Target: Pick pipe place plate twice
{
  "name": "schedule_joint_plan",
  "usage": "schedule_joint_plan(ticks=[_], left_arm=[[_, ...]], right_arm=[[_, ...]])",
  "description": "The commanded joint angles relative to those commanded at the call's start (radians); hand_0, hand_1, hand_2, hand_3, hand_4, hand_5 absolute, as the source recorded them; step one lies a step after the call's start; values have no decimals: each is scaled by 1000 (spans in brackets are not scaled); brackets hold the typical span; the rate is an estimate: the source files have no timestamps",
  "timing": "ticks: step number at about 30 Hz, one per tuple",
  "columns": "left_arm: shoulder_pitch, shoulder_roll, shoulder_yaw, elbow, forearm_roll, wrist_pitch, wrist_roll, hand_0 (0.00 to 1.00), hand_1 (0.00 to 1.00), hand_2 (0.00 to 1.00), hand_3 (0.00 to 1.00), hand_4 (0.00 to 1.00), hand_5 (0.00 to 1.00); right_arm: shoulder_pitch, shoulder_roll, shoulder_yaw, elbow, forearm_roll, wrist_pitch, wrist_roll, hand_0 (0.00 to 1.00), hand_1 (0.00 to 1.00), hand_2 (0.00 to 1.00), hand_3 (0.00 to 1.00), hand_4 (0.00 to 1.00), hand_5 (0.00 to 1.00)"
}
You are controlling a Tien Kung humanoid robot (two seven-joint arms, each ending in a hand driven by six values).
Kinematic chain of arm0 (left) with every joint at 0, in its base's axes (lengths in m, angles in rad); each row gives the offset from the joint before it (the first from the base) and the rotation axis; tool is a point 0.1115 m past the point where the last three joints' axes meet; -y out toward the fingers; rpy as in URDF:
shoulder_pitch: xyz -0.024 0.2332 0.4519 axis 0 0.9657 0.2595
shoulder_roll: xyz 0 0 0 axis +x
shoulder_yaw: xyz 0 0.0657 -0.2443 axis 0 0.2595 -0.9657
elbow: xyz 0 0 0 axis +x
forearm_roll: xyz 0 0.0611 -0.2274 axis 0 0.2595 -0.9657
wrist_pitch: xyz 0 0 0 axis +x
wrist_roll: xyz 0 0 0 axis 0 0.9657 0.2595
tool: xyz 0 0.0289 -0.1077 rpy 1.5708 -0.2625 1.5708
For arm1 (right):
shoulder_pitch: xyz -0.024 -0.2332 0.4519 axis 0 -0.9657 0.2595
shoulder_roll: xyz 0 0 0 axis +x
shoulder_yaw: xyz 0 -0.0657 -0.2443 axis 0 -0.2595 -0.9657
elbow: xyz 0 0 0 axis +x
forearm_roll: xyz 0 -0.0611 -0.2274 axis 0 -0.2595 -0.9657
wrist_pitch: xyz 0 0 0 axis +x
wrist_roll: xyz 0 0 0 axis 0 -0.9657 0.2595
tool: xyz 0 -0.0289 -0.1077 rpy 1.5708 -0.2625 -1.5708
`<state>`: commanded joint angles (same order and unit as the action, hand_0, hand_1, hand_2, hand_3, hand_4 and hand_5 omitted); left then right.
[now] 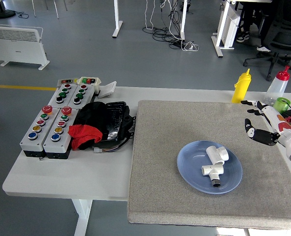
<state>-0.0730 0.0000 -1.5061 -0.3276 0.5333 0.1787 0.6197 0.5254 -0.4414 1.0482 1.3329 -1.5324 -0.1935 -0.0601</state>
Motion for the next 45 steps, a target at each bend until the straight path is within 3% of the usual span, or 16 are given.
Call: schedule_joint_plan(ticks=[2,3,8,9,14,20,21,26,27,32,33,36,38,39,44,45], left_arm=[[2,0,10,9,3,5,-18,762,536,514,840,155,662],[2,0,10,10,8,9,-22,732,364,407,836,138,322],[3,0,42,24,-9,22,-65,732,364,407,836,138,322],[3,0,38,25,-4,20,-66,632,296,349,849,88,280],[-1,0,21,32,33,12,-69,632,296,349,849,88,280],[1,0,22,32,62,18,-78,625,233,300,886,42,207],[4,0,15,27,63,14,-67,770,425,393,875,126,280],[17,0,8,13,-3,-8,-44,770,425,393,875,126,280],[20,0,7,13,-21,-16,-47,812,542,473,886,177,371],[31,0,27,23,-83,-41,-81,812,542,473,886,177,371],[32,0,29,26,-83,-41,-86,807,423,429,876,178,258],[30,0,29,35,-60,-26,-95,807,423,429,876,178,258],[32,0,39,41,-69,-13,-112,807,423,429,876,178,258],[32,0,41,42,-72,-11,-116,727,316,368,872,133,182],[37,0,50,56,-84,-20,-136,727,316,368,872,133,182],[37,0,35,58,-61,-23,-129,677,285,353,887,119,128]], right_arm=[[-1,-1,2,0,0,-1,0,805,762,861,820,433,151],[-1,-1,2,0,0,-1,0,803,760,861,819,432,149],[-3,-1,6,0,-2,-2,0,803,760,861,819,432,149],[-3,-1,6,0,-2,-2,-1,803,760,860,818,431,149],[-4,2,3,0,-2,-2,-1,803,760,860,818,431,149],[-5,3,1,-1,-2,-1,-1,803,759,860,818,431,147],[-6,4,2,-2,-2,-2,-2,803,759,860,818,429,146],[-12,6,9,-10,2,-4,-4,803,759,860,818,429,146],[-13,7,11,-15,7,-7,-2,916,866,972,936,514,258],[-32,20,44,-69,156,-51,87,916,866,972,936,514,258],[-41,23,56,-80,196,-54,114,952,900,998,983,602,424],[-69,29,96,-100,319,-43,182,952,900,998,983,602,424],[-85,30,120,-108,404,-29,204,952,900,998,983,602,424],[-88,30,125,-109,443,-26,208,947,891,998,968,594,471],[-118,32,168,-127,657,-22,222,947,891,998,968,594,471],[-124,35,175,-131,691,-23,224,943,885,993,956,585,477]])
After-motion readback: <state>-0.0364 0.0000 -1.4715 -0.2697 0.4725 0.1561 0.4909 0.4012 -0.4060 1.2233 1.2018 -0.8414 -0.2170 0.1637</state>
